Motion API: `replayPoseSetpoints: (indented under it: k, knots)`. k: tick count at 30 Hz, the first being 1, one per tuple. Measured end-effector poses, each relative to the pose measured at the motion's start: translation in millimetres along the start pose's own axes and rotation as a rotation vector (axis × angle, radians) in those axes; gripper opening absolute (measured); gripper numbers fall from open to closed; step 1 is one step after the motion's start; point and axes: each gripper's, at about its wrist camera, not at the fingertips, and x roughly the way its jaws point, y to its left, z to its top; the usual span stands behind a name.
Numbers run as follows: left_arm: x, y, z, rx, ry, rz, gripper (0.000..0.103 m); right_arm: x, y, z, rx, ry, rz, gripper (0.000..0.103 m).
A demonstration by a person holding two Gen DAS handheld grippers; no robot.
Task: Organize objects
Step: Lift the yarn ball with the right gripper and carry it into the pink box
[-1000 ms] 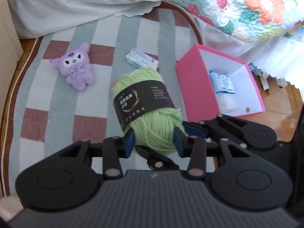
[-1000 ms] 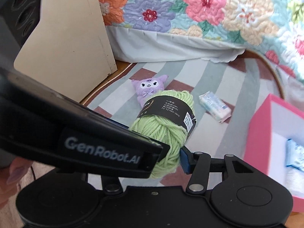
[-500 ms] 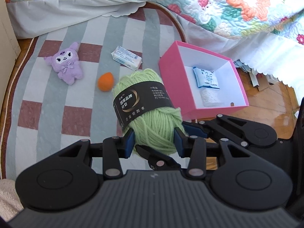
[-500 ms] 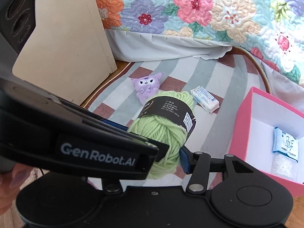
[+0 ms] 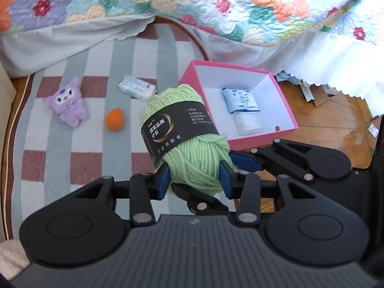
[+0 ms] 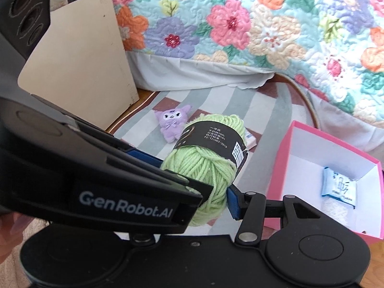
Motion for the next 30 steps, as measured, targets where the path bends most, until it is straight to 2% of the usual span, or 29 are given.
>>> replayPoseSetpoints:
  k: [15,23,30]
  knots:
    - [20,-66,23,0.111,-0.034,-0.018,0.041,-26,-55,-9,0.01,-0.098,-0.074,0.056]
    - [45,-88,45,0.099,-0.034,-0.063,0.041,-30,-90,-14,0.005,-0.144,-0.123,0.056]
    - [83,-100,60,0.083,-0.008,-0.08,0.041,-15,-132,-20,0.085,-0.135,-0.102,0.056]
